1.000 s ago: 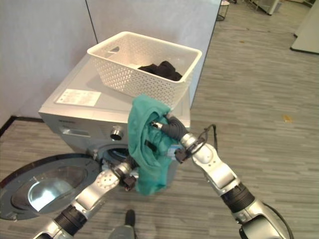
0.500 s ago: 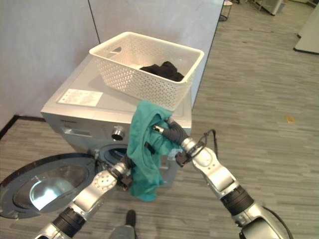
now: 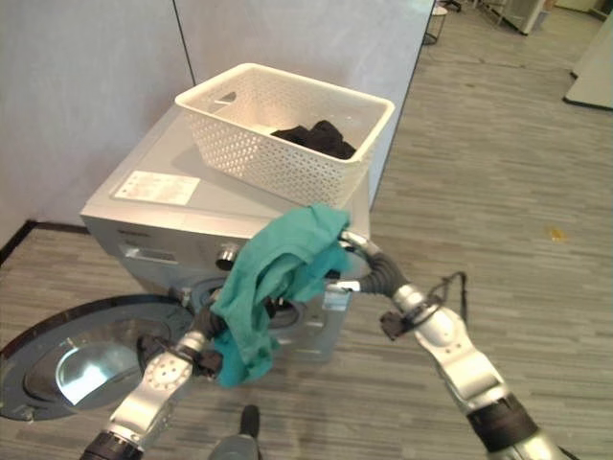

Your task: Grab the laundry basket,head to the washer,open it,put in the laundry and shut it.

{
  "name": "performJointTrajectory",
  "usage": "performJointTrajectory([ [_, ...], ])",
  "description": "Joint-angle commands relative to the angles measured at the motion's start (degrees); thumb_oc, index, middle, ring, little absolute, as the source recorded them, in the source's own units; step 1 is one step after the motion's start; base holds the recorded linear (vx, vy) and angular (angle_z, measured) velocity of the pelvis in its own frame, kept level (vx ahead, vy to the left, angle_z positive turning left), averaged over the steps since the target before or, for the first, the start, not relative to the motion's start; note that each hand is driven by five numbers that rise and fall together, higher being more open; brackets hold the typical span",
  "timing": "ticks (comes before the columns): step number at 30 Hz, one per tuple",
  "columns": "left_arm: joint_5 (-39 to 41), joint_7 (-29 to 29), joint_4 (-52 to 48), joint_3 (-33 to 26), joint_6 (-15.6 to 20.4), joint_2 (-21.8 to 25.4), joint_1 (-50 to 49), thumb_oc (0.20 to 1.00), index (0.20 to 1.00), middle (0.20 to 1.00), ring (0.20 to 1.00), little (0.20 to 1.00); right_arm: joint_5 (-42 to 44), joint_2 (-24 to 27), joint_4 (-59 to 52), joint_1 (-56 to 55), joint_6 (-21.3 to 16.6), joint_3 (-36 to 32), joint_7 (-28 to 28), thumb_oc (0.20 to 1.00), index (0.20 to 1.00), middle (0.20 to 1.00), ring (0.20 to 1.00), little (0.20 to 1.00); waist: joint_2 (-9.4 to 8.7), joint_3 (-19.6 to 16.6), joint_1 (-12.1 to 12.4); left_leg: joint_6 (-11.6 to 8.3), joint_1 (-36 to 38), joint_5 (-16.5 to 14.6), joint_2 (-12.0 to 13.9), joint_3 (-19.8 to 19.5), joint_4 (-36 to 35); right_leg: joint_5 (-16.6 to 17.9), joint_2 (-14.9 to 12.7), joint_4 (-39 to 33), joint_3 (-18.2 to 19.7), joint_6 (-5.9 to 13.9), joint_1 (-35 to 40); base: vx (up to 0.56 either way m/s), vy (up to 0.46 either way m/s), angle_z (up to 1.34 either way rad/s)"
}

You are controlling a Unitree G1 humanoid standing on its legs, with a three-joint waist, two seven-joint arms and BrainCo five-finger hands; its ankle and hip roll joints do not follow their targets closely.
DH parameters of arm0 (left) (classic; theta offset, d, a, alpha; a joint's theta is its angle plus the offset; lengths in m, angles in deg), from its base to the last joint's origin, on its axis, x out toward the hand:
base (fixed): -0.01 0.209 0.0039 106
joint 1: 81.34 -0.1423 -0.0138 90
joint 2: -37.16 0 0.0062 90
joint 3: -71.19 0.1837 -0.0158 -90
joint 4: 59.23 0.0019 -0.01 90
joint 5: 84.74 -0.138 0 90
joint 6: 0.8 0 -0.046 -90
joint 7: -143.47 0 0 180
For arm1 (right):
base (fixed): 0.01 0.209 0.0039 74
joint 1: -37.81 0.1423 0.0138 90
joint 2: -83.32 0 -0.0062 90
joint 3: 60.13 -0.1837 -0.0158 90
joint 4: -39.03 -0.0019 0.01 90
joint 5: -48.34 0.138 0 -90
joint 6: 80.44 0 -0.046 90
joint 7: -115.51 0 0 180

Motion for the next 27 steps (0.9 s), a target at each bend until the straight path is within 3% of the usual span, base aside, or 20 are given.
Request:
performJointTrajectory([
  [1,1.7,-0.4,0.4,-1.4,6.3,-1.1,1.2,0.200,0.200,0.200,0.200,0.200,1.5,2.6,-2.2,-1.5,-5.2,-2.2,-2.3,1.000,1.000,1.000,1.000,1.000,0.73,-4.9,-0.5,-2.97,-3.6,1.9,3.8,0.4,-0.6,-3.5,-1.0,4.2,-1.4,-0.31,-2.1,0.01,-0.012,-0.11],
  [7,4.8,2.9,-0.8,-6.0,7.3,-1.9,-5.1,0.200,0.200,0.200,0.200,0.200,4.1,11.7,2.1,-15.0,-2.8,-2.6,-14.3,1.000,1.000,1.000,1.000,1.000,-0.06,-4.9,-1.4,-3.24,-3.6,2.3,4.1,0.7,-0.6,-3.3,-0.6,3.9,-1.1,-0.33,-2.4,0.00,-0.017,-0.08],
  [12,6.5,4.2,0.3,-6.2,7.3,-2.1,-6.0,0.200,0.200,0.200,0.200,0.200,1.5,11.7,16.7,-17.1,-1.2,3.1,-16.8,1.000,1.000,1.000,1.000,1.000,-0.46,-4.9,-1.4,-4.01,-3.6,1.8,4.0,-0.1,-0.8,-4.0,-0.6,3.9,-0.8,-0.25,-2.3,0.02,-0.013,0.00],
  [16,8.9,4.4,2.9,-5.3,6.8,-3.5,-6.1,0.200,0.200,0.200,0.200,0.200,-5.1,3.2,37.3,-16.7,0.4,7.0,-12.9,1.000,1.000,1.000,1.000,1.000,-0.58,-4.4,-0.6,-3.75,-3.8,1.8,3.7,-0.6,-0.7,-4.2,-0.5,4.2,-1.3,-0.39,-2.3,0.02,-0.010,0.01],
  [18,9.3,3.9,4.2,-4.9,6.5,-4.3,-5.6,0.200,0.200,0.200,0.200,0.200,-7.3,-2.0,44.2,-16.7,1.0,6.3,-9.9,1.000,1.000,1.000,1.000,1.000,-0.51,-4.3,-0.5,-3.57,-4.0,1.7,3.6,-0.7,-0.7,-4.3,-0.5,4.2,-1.5,-0.38,-2.3,0.02,0.002,0.04],
  [19,9.4,3.9,4.3,-4.9,6.5,-4.2,-5.6,0.200,0.200,0.200,0.200,0.200,-7.4,-2.2,44.5,-16.5,0.8,6.4,-9.8,1.000,1.000,1.000,1.000,1.000,-0.60,-4.3,-0.5,-3.57,-4.1,1.7,3.6,-0.7,-0.7,-4.3,-0.5,4.2,-1.5,-0.38,-2.3,0.03,0.002,0.04],
  [20,10.4,3.0,5.7,-4.7,5.8,-5.3,-5.1,0.200,0.200,0.200,0.200,0.200,-9.3,-7.3,52.5,-16.6,1.4,4.9,-5.4,1.000,1.000,1.000,1.000,1.000,-0.60,-4.2,-0.4,-3.38,-4.4,1.5,3.4,-0.8,-0.6,-4.4,-0.5,4.2,-1.7,-0.40,-2.4,0.03,0.000,0.03],
  [21,10.4,3.0,5.7,-4.7,5.9,-5.2,-5.1,0.200,0.200,0.200,0.200,0.200,-9.4,-7.5,52.8,-16.5,1.3,4.9,-5.3,1.000,1.000,1.000,1.000,1.000,-0.68,-4.1,-0.4,-3.37,-4.4,1.5,3.4,-0.8,-0.6,-4.4,-0.5,4.2,-1.7,-0.40,-2.4,0.02,0.004,0.04],
  [22,11.2,1.6,7.4,-4.2,5.4,-6.5,-3.7,0.200,0.200,0.200,0.200,0.200,-8.4,-13.3,62.9,-15.0,2.0,2.2,0.2,1.000,1.000,1.000,1.000,1.000,-0.55,-3.7,-0.2,-3.13,-5.3,1.5,3.4,-1.1,-0.6,-4.6,-0.4,4.4,-1.6,-0.36,-3.2,-0.02,0.004,0.05],
  [23,12.0,0.8,8.5,-4.1,5.1,-6.9,-2.5,0.200,0.200,0.200,0.200,0.200,-6.8,-15.7,67.7,-13.7,2.5,0.8,2.4,1.000,1.000,1.000,1.000,1.000,-0.55,-3.3,0.0,-3.02,-5.9,1.6,3.4,-1.3,-0.5,-4.7,-0.4,4.7,-1.6,-0.46,-3.8,-0.05,0.009,0.09],
  [27,12.8,-2.5,13.3,-2.2,4.6,-9.0,3.3,0.200,0.200,0.200,0.200,0.200,-1.5,-22.1,80.4,-10.0,2.9,-2.0,8.6,1.000,1.000,1.000,1.000,1.000,-0.51,0.0,0.0,-2.63,-9.6,1.8,3.5,-2.4,0.6,-5.7,-0.2,7.7,-1.8,-1.38,-8.1,-0.11,0.000,0.14],
])
